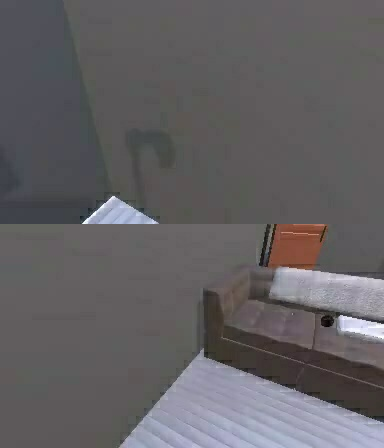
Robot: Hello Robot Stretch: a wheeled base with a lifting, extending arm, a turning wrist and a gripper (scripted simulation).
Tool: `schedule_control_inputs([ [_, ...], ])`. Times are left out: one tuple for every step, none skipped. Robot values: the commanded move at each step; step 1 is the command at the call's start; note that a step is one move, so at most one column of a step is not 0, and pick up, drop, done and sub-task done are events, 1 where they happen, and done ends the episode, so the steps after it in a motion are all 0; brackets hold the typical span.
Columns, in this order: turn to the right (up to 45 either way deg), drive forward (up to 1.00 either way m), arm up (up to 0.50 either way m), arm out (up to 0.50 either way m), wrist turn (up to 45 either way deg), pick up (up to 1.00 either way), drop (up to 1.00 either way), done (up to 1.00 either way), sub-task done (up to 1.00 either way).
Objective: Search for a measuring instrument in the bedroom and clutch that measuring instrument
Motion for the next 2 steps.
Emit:
schedule_control_inputs([
  [-45.0, 0.00, 0.00, 0.00, 0.0, 0.00, 0.00, 0.00, 0.00],
  [-45.0, 0.00, 0.00, 0.00, 0.0, 0.00, 0.00, 0.00, 0.00],
])
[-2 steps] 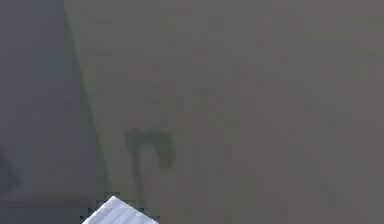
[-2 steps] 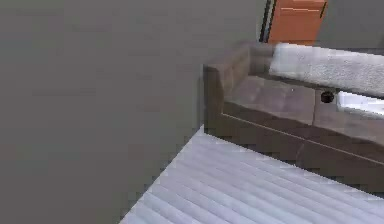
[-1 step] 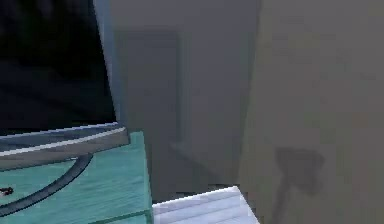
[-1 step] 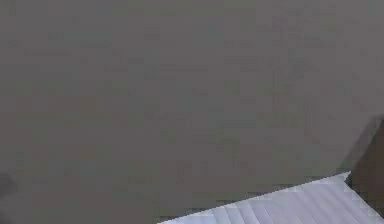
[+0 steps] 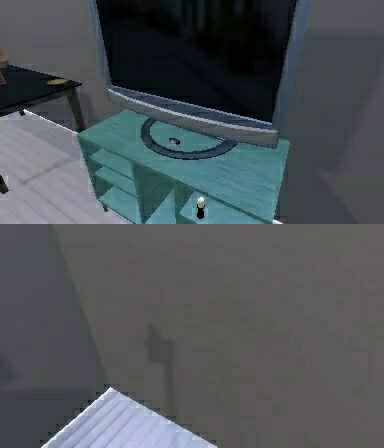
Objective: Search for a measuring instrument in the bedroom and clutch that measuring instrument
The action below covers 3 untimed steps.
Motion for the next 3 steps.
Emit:
schedule_control_inputs([
  [-45.0, 0.00, 0.00, 0.00, 0.0, 0.00, 0.00, 0.00, 0.00],
  [-30.0, 0.00, 0.00, 0.00, 0.0, 0.00, 0.00, 0.00, 0.00],
  [0.0, 1.00, 0.00, 0.00, 0.0, 0.00, 0.00, 0.00, 0.00],
])
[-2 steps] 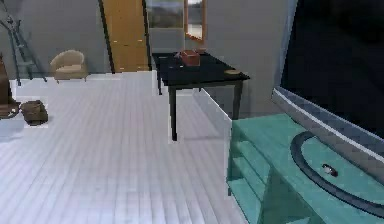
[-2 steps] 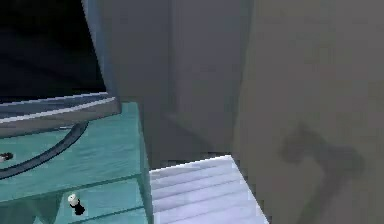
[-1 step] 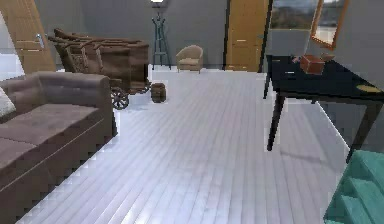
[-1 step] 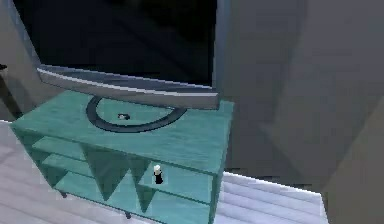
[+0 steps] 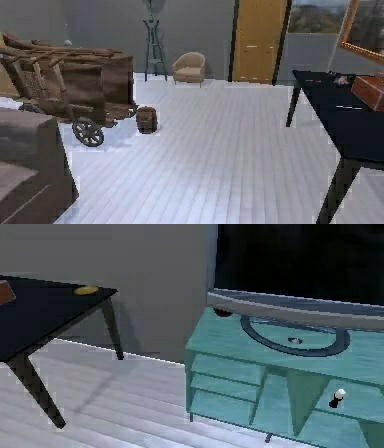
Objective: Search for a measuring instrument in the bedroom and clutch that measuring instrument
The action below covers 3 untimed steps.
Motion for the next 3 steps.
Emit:
schedule_control_inputs([
  [0.0, 1.00, 0.00, 0.00, 0.0, 0.00, 0.00, 0.00, 0.00],
  [12.0, 0.00, 0.00, 0.00, 0.0, 0.00, 0.00, 0.00, 0.00],
  [3.0, 0.00, 0.00, 0.00, 0.0, 0.00, 0.00, 0.00, 0.00],
])
